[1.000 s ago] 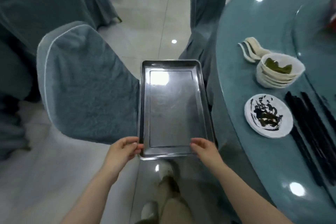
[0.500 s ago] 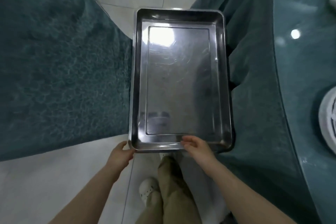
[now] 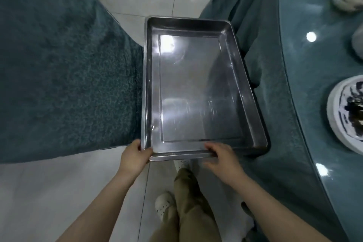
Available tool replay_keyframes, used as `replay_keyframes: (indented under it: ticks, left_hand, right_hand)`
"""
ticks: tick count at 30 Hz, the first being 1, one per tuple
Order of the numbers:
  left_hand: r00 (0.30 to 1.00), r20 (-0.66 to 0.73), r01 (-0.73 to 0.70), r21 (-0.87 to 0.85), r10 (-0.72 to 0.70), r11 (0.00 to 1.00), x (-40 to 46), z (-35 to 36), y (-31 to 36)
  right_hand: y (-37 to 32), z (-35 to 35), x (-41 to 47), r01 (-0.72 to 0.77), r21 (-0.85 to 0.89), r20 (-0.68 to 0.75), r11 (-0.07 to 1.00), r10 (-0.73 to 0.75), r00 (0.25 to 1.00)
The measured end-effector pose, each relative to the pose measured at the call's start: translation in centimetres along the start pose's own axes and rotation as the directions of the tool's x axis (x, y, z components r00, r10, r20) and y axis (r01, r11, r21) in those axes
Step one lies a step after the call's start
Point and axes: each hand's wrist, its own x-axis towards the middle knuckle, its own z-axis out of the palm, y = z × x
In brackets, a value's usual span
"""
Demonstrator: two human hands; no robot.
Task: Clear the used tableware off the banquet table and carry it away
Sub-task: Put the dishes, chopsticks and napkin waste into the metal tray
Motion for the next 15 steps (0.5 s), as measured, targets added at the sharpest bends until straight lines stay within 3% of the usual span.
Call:
replay_keyframes:
  ticks: [1,3,8,12,15]
  left_hand:
    - [1.0,-0.005,-0.03,-0.036,0.029,0.999,-0.7,-0.4,0.7]
    - [0.997,-0.015,-0.072,-0.111,0.07,0.991,-2.0,-1.2,2.5]
    - [0.983,0.021,-0.177,-0.145,0.182,0.974,-4.4,-3.5,7.1]
    - [0.966,-0.045,-0.26,-0.193,0.256,0.946,-7.1,-5.5,9.5]
    - [0.942,-0.09,-0.335,-0.156,0.324,0.929,-9.9,-7.6,10.7]
  right_hand:
    - [-0.3,-0.3,-0.4,0.047,-0.176,-0.036,0.983,-0.054,0.998]
    - [-1.1,-1.0,-1.3,-0.002,-0.34,-0.135,0.94,-0.047,0.99]
    - [-4.0,-3.2,-3.4,-0.202,-0.367,-0.32,0.908,0.081,0.944]
    - [-6.6,-4.5,-5.2,-0.261,-0.377,-0.359,0.889,0.119,0.926]
    - [-7.8,-4.6,-7.4,-0.197,-0.347,-0.421,0.917,0.036,0.906]
